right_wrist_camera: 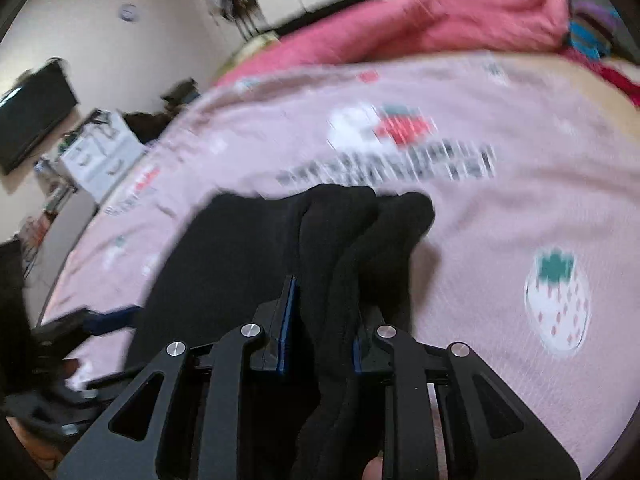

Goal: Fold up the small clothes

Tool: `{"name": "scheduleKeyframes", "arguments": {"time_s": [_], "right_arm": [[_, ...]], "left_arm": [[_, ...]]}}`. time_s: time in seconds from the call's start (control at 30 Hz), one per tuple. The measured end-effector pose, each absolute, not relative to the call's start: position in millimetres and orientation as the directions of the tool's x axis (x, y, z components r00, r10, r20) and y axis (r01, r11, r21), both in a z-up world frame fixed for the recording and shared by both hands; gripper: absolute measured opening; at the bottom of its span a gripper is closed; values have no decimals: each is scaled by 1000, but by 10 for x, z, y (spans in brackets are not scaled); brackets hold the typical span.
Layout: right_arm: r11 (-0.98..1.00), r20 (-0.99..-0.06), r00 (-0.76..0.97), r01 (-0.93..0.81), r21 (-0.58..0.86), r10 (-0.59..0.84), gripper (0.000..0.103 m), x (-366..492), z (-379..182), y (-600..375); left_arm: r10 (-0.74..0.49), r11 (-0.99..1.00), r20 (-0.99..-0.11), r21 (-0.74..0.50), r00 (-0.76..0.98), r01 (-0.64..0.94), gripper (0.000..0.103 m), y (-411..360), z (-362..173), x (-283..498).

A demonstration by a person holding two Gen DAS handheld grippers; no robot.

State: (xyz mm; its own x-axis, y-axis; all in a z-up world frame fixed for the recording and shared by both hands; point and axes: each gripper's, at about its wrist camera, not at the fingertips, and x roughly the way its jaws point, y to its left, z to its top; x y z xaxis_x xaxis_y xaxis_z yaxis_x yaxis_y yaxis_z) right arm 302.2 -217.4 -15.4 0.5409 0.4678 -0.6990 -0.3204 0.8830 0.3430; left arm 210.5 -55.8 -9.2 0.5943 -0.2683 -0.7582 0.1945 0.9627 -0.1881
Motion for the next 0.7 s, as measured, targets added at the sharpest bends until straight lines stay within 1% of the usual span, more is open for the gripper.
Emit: {"name": "scheduleKeyframes", "arguments": {"time_s": [0.07,0.2,0.3,0.33,0.37,0.43,0.47,0.57,0.6,0.7], "right_arm": [[883,-693,548,-317,345,468,21,3007,-132,-2201],[905,-702,574,-315,287,423,23,2940,-123,-2135],[913,-700,588,-299,278,405,26,2915,-102,-2131],[916,-699,593,-290,278,400,28,2892,-98,-2147],[920,-698,600,-280,275,391,33,2878,-103,-2161],[921,-694,605,-268,284,390,36,2857,-111,-2200],[920,-692,606,-263,290,391,37,2845,-114,-2218],[926,-686,622,-245,287,377,45,2785,-99,-2267],[928,-684,628,-240,285,372,45,2756,-89,-2284],[938,-674,654,-218,269,345,56,2661,-33,-2329]], "left_arm": [[-264,964,-759,-181,596,197,80,-581,-92,2091],[-264,964,-759,-180,595,198,81,-588,-89,2071],[-262,964,-760,-174,594,202,81,-600,-87,2048],[-262,964,-761,-173,594,203,81,-590,-90,2049],[-262,964,-761,-174,593,203,81,-589,-90,2042],[-266,963,-761,-178,592,204,81,-583,-97,2053],[-266,963,-761,-178,592,203,81,-582,-100,2048],[-269,962,-761,-182,590,204,82,-579,-96,2033],[-270,962,-761,-183,590,204,82,-578,-92,2024],[-277,960,-759,-191,590,205,82,-570,-73,1982]]}}
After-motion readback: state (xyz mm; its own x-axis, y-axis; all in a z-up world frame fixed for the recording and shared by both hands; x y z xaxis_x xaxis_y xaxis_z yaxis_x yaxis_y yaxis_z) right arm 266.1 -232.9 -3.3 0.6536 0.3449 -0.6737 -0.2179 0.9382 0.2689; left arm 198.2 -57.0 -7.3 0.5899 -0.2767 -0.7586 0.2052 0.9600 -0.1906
